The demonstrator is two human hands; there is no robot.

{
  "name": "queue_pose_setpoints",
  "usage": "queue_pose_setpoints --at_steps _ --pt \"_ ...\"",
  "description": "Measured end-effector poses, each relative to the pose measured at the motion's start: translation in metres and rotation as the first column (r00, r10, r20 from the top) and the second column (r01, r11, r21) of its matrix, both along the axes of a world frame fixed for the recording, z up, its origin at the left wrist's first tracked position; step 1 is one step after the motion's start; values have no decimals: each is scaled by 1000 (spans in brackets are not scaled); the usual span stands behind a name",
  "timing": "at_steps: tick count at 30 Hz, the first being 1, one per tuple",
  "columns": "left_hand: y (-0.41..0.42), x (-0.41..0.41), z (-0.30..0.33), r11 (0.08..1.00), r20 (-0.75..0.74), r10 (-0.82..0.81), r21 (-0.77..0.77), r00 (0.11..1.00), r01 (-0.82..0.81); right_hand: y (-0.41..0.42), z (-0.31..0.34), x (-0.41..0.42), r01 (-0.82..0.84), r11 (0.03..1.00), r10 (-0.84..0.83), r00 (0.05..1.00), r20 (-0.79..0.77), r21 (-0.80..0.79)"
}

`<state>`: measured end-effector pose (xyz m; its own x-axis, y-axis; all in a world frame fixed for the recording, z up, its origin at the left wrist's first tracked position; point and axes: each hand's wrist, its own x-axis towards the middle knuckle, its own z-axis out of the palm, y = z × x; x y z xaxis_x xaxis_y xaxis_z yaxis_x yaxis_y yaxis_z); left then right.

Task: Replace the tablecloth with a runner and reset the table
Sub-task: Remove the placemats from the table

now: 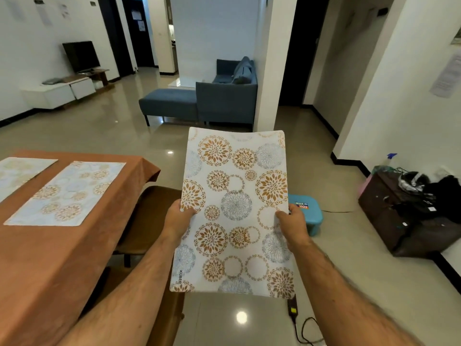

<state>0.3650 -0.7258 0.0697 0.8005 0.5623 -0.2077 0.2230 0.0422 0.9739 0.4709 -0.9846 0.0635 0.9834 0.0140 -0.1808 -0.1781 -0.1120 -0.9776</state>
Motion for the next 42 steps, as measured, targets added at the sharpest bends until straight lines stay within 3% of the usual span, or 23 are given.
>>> queue_pose_setpoints --at_steps 8,21,31,42 --pt "35 116 0 993 -56 109 61 992 -106 43 -10 141 -102 991 96 993 -71 -89" --pt "101 273 6 951 11 308 4 951 -308 155 -4 355 -349 937 349 937 -24 -24" --pt "153 430 11 867 54 498 -35 865 -497 246 10 549 -526 851 526 850 14 -8" --pt "285 542 -24 781 0 624 -53 782 -623 405 -8 689 -657 754 656 754 -24 -30"
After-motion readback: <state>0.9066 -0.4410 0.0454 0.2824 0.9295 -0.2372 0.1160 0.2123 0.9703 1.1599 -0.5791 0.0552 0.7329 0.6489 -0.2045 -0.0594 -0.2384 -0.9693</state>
